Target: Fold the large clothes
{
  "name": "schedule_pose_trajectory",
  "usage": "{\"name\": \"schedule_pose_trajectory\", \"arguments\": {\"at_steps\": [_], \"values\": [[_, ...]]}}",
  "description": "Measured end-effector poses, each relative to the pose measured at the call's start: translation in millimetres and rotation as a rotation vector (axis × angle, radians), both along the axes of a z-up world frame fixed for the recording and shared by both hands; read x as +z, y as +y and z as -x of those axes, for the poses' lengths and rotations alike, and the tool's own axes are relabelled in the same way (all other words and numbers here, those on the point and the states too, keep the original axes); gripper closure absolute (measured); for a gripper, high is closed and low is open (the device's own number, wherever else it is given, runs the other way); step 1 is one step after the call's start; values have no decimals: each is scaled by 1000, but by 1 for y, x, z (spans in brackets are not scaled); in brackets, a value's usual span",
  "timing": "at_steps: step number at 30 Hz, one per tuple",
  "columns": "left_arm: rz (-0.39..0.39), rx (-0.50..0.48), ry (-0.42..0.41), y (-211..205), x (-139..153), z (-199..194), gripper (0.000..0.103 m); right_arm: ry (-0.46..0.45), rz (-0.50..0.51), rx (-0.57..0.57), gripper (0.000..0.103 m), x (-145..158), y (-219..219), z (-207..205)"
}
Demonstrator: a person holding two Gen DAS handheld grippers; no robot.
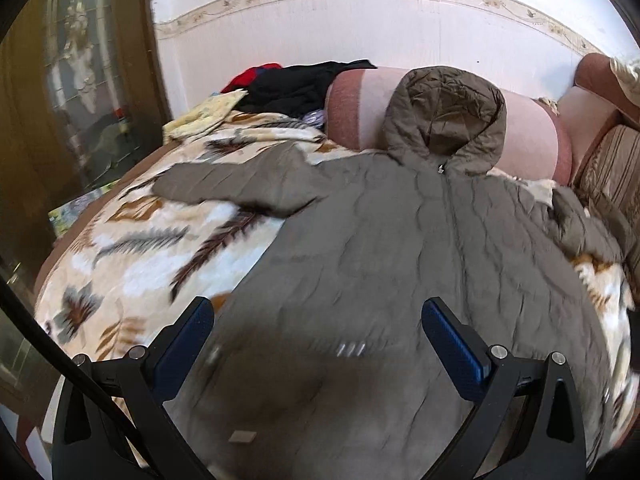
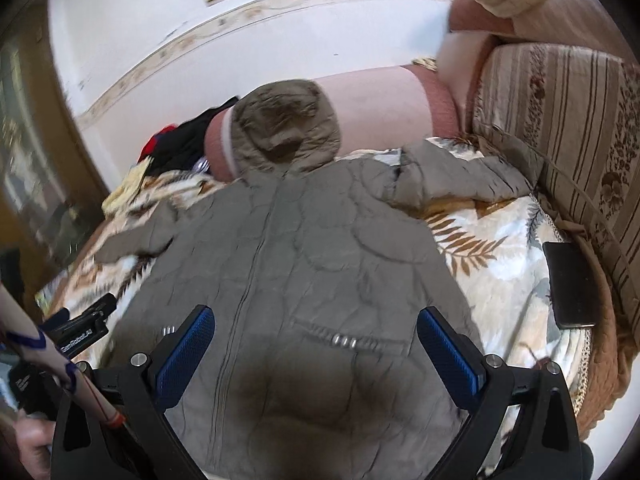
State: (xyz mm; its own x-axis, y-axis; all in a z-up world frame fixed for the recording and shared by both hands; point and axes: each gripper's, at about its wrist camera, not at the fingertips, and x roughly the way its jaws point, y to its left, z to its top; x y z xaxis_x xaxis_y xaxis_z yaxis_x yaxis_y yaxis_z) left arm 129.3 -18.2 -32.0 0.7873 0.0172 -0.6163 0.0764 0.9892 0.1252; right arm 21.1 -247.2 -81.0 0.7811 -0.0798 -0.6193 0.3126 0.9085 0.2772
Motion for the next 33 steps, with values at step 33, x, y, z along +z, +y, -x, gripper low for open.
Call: {"name": "schedule_pose_trajectory", "arguments": {"at_steps": [33], "values": [[-2,-86,168,-64,-91,-132,0,187,-133,-604,35,-60,-413,-135]]}}
